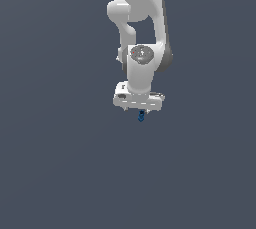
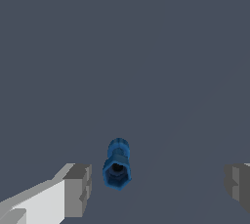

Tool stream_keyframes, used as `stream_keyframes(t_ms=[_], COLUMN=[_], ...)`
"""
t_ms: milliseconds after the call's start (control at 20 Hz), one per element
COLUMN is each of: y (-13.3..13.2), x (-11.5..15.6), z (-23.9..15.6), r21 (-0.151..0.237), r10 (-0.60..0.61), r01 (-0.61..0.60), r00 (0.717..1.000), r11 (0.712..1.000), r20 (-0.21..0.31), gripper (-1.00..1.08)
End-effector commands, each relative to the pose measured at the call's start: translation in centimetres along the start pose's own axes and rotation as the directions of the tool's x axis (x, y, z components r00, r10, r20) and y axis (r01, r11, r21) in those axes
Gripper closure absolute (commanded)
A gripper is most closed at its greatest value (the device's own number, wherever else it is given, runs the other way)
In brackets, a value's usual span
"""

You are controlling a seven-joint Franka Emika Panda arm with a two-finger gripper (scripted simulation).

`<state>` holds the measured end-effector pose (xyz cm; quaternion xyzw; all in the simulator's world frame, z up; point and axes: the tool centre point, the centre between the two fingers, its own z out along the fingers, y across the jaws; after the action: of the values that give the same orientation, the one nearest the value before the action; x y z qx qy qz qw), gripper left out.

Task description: Pick up the object and move it to a goal position.

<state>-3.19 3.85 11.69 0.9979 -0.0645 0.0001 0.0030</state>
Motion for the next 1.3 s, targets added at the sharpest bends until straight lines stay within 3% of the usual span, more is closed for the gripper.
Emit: stream_keyframes(t_ms=[0, 350, 700, 1250], y=[-1.1, -2.7, -2.8, -2.8], x=[-1.0, -2.5, -2.5, -2.6], z=[1.0, 2.3, 2.9, 7.2], r21=[0.002, 0.006, 0.006, 0.006], r10=[0.016, 0.037, 0.035, 0.038], r01=[-0.016, -0.037, -0.035, -0.038], r00=[1.0, 0.999, 0.999, 0.999], r11=[1.0, 0.999, 0.999, 0.999], r20=[0.0, 0.001, 0.002, 0.001], gripper=[-0.92, -0.92, -0.92, -0.92])
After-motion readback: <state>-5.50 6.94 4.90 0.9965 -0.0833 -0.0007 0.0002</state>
